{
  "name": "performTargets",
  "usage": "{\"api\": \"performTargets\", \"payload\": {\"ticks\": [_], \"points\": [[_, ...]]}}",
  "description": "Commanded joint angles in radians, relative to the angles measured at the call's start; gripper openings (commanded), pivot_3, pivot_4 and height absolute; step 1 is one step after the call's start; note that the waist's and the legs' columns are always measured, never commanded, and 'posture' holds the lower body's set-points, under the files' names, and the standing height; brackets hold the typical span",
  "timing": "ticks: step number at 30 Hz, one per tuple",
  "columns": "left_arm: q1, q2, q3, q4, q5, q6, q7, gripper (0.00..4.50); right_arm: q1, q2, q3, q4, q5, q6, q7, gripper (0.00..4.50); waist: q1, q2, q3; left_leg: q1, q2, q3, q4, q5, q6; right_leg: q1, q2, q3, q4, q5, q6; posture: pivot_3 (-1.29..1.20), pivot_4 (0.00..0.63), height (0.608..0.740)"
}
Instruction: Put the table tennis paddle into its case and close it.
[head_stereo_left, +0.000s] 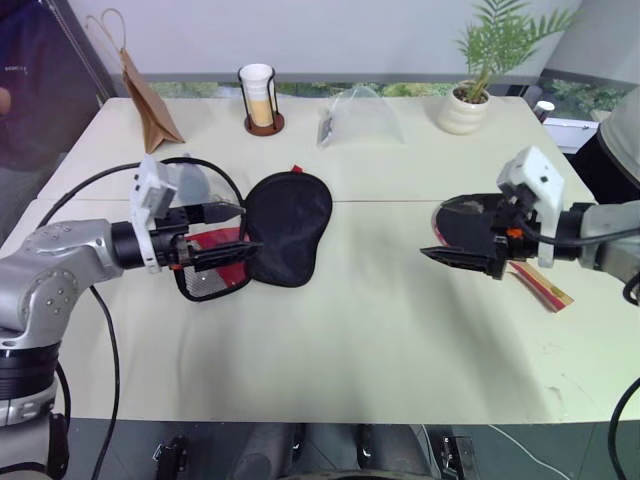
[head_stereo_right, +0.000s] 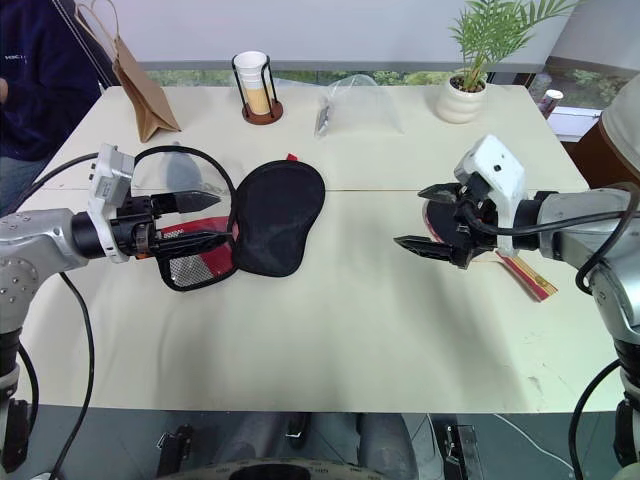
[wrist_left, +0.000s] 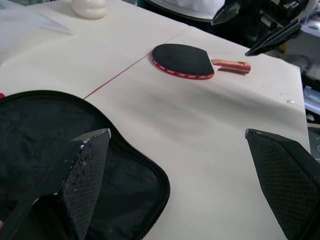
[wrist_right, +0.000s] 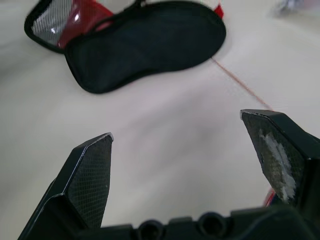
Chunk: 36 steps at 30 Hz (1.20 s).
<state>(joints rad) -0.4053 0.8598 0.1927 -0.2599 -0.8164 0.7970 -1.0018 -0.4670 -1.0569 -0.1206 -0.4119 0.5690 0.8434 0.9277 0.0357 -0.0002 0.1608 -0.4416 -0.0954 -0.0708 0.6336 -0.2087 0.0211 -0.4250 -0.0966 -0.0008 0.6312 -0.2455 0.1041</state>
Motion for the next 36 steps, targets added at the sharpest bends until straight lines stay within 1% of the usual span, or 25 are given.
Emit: {"api": "performTargets", "payload": {"ticks": [1,8,10,12,15,17,19,23,31,34,36], "points": [[-0.010,0.015,0.028,-0.023,-0.001,-0.017,-0.007,4.49,-0.025,0.022,0.020,0.001,-0.011,-0.014,-0.011,4.46,0.001,0.000,0.000,0.000,0.000,0.000,0.000,0.000,0.000,0.000,0.000,0.000,0.000,0.000,0.000,0.00,0.150,0.734],[-0.011,0.020,0.023,-0.008,0.021,-0.031,-0.007,4.49,-0.098,0.118,0.124,0.031,-0.021,0.057,-0.068,4.46,-0.004,0.000,0.000,0.000,0.000,0.000,0.000,0.000,0.000,0.000,0.000,0.000,0.000,0.000,0.000,0.00,0.150,0.734],[-0.001,0.023,0.029,-0.003,0.030,-0.037,-0.010,4.49,-0.130,0.189,0.171,0.042,-0.018,0.111,-0.115,4.46,-0.007,0.000,0.000,0.000,0.000,0.000,0.000,0.000,0.000,0.000,0.000,0.000,0.000,0.000,0.000,0.00,0.150,0.734],[-0.004,0.027,0.038,0.005,0.029,-0.036,-0.009,4.49,-0.168,0.291,0.217,0.058,-0.005,0.186,-0.176,4.46,-0.014,0.000,0.000,0.000,0.000,0.000,0.000,0.000,0.000,0.000,0.000,0.000,0.000,0.000,0.000,0.00,0.150,0.734],[-0.015,0.035,0.040,0.019,0.034,-0.040,-0.009,4.49,-0.209,0.403,0.282,0.081,-0.026,0.241,-0.236,4.46,-0.027,0.000,0.000,0.000,0.000,-0.001,-0.001,0.001,-0.001,-0.001,0.001,0.000,0.001,0.001,0.001,0.00,0.150,0.734],[-0.006,0.040,0.049,0.011,0.031,-0.038,-0.005,4.49,-0.232,0.506,0.354,0.129,-0.066,0.252,-0.296,4.46,-0.032,-0.001,0.000,0.000,0.000,-0.001,-0.001,0.001,-0.001,-0.001,0.001,0.000,0.002,0.002,0.003,0.00,0.150,0.734],[0.004,0.045,0.061,0.000,0.024,-0.032,0.001,4.49,-0.254,0.605,0.390,0.195,-0.095,0.266,-0.352,4.46,-0.036,-0.001,0.000,0.000,0.000,-0.001,-0.002,0.001,-0.002,-0.002,0.001,0.000,0.002,0.002,0.003,0.00,0.150,0.734],[0.006,0.052,0.075,-0.016,0.012,-0.017,0.014,4.49,-0.277,0.722,0.446,0.301,-0.158,0.248,-0.411,4.46,-0.045,-0.001,0.000,0.001,0.000,-0.001,-0.002,0.002,-0.003,-0.002,0.002,0.000,0.003,0.003,0.003,0.00,0.150,0.734],[0.026,0.062,0.087,-0.041,0.011,-0.016,0.029,4.49,-0.289,0.858,0.503,0.486,-0.262,0.172,-0.447,4.46,-0.053,-0.001,0.000,0.002,0.000,-0.001,-0.003,0.003,-0.005,-0.003,0.003,0.000,0.005,0.004,0.001,0.00,0.150,0.734],[0.030,0.064,0.090,-0.050,0.010,-0.014,0.034,4.49,-0.290,0.900,0.505,0.545,-0.290,0.137,-0.455,4.46,-0.056,-0.001,0.000,0.006,0.001,-0.001,-0.004,0.003,-0.005,-0.002,0.005,0.000,0.006,0.004,0.001,0.00,0.150,0.734],[0.037,0.067,0.092,-0.055,0.010,-0.013,0.033,4.49,-0.291,0.926,0.510,0.583,-0.309,0.111,-0.456,4.46,-0.056,-0.001,-0.001,0.012,0.002,-0.001,-0.006,0.003,-0.006,0.001,0.007,0.000,0.005,0.004,0.001,0.00,0.150,0.734]]}}
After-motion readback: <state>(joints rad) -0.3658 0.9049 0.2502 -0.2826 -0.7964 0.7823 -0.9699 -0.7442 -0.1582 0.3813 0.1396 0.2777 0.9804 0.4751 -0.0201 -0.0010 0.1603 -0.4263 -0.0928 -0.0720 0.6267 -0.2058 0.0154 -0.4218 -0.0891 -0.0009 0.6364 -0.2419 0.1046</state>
